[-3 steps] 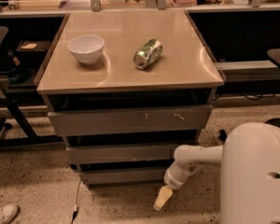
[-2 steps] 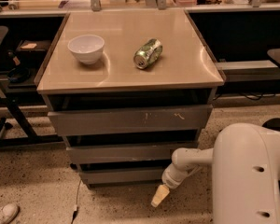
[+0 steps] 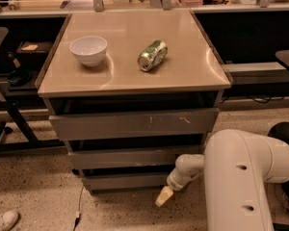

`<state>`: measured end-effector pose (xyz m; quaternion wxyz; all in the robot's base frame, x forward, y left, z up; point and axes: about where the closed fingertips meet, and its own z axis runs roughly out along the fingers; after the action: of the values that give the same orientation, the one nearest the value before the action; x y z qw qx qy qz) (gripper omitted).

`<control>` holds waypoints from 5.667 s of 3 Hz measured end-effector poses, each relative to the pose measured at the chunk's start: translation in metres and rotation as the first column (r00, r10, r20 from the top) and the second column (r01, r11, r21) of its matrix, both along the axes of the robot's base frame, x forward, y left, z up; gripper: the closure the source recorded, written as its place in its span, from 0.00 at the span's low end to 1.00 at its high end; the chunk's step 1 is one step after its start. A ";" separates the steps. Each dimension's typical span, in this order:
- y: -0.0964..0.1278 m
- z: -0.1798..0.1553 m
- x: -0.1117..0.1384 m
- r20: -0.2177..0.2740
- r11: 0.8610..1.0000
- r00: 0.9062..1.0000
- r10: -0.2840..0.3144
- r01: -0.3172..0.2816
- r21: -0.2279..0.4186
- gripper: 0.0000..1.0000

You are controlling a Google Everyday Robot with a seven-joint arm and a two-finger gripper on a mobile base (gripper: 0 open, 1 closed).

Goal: Open bottom drawer

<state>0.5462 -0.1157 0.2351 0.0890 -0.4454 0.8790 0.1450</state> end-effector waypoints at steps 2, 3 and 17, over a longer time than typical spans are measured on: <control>-0.013 -0.022 0.038 0.051 0.998 0.997 -0.055 0.056 -0.006 0.00; -0.014 -0.032 0.053 0.066 0.998 0.996 -0.066 0.067 0.002 0.00; -0.043 -0.016 -0.181 -0.431 0.990 0.894 0.121 -0.078 0.116 0.00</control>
Offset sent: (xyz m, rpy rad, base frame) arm 0.0634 -0.0208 -0.0309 -0.0088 -0.0833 -0.0833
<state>0.3651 -0.1582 0.2195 -0.0968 -0.4412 0.8446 0.2874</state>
